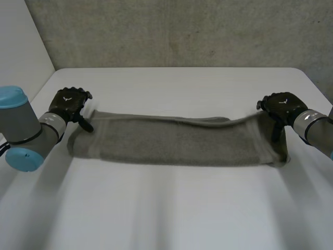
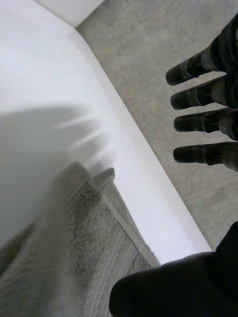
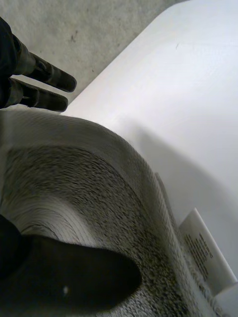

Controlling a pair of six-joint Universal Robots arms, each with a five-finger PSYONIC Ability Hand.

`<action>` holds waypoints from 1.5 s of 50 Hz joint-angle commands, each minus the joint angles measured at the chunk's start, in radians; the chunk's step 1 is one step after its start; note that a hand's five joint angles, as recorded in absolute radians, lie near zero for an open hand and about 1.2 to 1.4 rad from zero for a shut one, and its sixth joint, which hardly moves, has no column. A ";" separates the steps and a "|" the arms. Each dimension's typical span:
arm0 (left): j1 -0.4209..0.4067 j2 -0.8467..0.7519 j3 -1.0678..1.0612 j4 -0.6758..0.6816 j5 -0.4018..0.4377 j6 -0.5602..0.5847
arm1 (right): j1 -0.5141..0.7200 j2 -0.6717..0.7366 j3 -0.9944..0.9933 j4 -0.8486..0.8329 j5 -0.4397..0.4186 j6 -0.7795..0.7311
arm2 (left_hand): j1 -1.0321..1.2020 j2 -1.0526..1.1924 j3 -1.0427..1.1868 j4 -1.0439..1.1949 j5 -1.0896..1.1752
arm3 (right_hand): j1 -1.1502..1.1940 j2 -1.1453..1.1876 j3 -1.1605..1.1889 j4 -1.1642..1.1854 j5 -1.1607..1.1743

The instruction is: Fold the towel.

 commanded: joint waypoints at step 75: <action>0.072 0.263 -0.576 0.233 0.125 0.224 | -0.107 -0.257 0.564 -0.245 -0.021 0.272 | 0.317 0.360 -0.058 -0.066 0.395 | 0.315 0.319 -0.053 -0.076 0.400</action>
